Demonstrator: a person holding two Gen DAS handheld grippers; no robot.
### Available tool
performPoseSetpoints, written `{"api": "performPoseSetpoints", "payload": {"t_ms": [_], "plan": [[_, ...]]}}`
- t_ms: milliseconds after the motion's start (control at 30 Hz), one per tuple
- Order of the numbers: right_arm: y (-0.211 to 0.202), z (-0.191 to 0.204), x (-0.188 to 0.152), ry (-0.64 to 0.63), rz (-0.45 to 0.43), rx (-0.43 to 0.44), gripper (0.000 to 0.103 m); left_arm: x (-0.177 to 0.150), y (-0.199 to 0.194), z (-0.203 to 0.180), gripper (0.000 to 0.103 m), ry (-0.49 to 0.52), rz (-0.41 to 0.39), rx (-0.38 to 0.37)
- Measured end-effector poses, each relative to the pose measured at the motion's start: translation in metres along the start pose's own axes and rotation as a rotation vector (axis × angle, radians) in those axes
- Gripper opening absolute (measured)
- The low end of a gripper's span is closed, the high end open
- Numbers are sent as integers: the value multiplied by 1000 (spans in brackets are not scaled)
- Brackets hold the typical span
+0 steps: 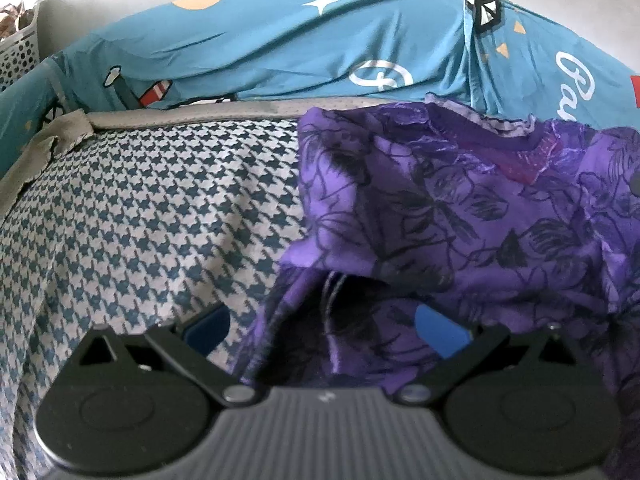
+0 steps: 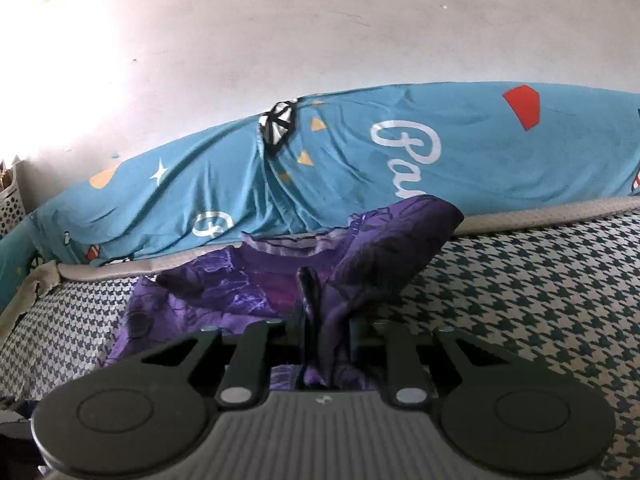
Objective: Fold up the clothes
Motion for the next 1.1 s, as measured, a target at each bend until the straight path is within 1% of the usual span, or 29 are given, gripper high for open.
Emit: {"api": "performPoseSetpoints", "payload": {"t_ms": [267, 433, 567, 833, 1100], "plan": [[3, 19, -1, -33, -15, 20, 20, 5, -2, 14, 103, -23, -18, 13], [5, 30, -3, -47, -22, 16, 20, 10, -4, 23, 103, -44, -32, 23], [8, 39, -4, -29, -24, 14, 20, 13, -5, 32, 103, -66, -27, 33], [14, 69, 1, -36, -31, 52, 20, 14, -6, 44, 103, -67, -21, 61], [24, 93, -6, -35, -17, 66, 20, 13, -9, 61, 103, -97, -17, 73]]}}
Point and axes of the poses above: each gripper's, at about its wrist camera, not at the fingertips, and y roughly the way its jaws point, z to its left, x to its top, the point moved 10 cm from there along y, roughly the way its jaws point, and after that the axes turned 8 degrees about -z, right-handed, at the moved point
